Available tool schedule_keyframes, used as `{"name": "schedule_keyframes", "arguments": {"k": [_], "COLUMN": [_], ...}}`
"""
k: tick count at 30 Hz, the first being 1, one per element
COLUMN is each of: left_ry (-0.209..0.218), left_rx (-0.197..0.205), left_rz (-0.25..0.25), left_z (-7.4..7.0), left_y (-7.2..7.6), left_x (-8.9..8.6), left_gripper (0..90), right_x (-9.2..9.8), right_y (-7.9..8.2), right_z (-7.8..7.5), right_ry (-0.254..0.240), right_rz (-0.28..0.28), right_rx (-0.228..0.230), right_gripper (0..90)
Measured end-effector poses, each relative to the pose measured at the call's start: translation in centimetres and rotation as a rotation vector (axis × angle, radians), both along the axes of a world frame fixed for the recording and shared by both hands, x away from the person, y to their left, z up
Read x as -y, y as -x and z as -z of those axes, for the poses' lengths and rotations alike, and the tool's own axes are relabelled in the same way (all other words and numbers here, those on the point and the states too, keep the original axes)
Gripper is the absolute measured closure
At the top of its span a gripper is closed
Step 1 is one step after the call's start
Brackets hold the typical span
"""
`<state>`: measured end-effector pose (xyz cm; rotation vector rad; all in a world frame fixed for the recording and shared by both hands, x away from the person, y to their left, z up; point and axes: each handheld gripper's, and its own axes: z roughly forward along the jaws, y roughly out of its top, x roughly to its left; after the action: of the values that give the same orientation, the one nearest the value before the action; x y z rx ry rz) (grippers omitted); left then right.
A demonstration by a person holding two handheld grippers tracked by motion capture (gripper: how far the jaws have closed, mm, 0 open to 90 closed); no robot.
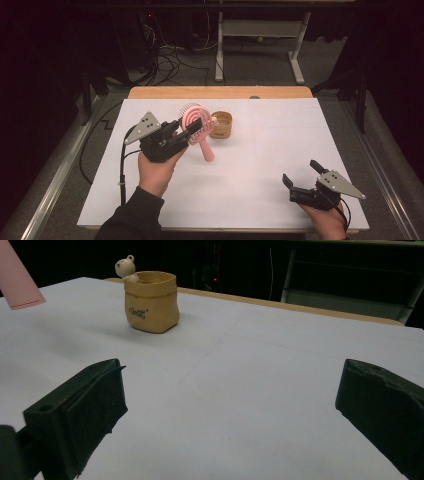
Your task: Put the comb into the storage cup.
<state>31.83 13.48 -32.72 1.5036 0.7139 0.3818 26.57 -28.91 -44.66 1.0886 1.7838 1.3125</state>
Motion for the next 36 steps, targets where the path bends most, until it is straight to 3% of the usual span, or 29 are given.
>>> {"name": "schedule_keyframes", "arguments": {"k": [8,17,25,31,36], "left_ry": [-0.031,-0.074,-0.042,-0.069,-0.053], "left_rx": [0.008,0.05,0.062,0.061,0.071], "left_rz": [-0.03,-0.03,-0.015,-0.04,-0.032], "left_z": [-0.2,-1.1,-1.9,-2.4,-2.7], "left_y": [-1.5,-2.4,-3.6,-4.7,-5.5], "left_x": [1.1,2.5,3.1,3.6,4.2], "left_gripper": [63.5,63.6,63.5,63.6,63.6], "right_x": [0.0,-0.2,-0.4,-0.5,-0.5], "right_y": [-0.2,-0.4,-0.4,-0.2,-0.2], "right_z": [0.0,0.2,0.3,0.3,0.3], "right_ry": [-0.01,-0.004,-0.002,0.004,0.006], "right_rz": [-0.013,-0.014,-0.017,-0.019,-0.018], "right_rx": [0.006,0.001,-0.002,0.002,0.0], "right_gripper": [0.0,0.0,0.0,0.0,0.0]}}
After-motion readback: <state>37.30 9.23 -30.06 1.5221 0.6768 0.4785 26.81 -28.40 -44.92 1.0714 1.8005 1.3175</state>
